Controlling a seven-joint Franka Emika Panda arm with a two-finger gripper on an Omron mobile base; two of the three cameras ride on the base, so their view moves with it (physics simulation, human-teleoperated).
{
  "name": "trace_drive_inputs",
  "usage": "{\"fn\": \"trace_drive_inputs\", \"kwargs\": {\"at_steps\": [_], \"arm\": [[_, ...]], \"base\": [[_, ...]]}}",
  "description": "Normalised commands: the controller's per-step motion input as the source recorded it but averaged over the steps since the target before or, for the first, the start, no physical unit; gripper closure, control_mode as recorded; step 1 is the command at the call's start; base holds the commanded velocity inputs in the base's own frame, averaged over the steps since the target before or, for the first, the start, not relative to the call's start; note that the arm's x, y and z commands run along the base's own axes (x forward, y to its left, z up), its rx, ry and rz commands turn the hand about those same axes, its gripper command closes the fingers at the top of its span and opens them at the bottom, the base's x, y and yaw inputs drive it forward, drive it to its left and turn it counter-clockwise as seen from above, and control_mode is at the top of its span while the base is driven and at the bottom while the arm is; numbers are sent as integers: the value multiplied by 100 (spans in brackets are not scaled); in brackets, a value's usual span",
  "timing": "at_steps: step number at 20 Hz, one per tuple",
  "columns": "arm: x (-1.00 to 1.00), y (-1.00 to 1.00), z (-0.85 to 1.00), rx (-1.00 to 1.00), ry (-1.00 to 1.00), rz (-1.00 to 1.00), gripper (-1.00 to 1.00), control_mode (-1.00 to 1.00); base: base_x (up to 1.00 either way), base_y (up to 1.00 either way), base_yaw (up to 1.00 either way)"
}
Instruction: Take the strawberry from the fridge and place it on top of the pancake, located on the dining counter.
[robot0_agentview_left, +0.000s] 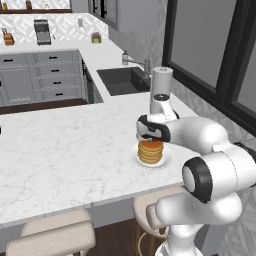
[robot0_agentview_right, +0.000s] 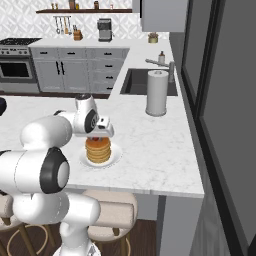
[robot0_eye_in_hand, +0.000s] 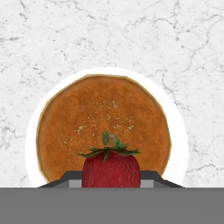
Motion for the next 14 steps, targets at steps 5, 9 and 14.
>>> {"fn": "trace_drive_inputs", "kwargs": {"at_steps": [5,9,14], "arm": [[5,5,-4,0,0,0,100,-100],[6,12,-17,0,0,0,100,-100],[0,0,-8,0,0,0,-100,-100]], "base": [[0,0,0],[0,0,0],[0,0,0]]}}
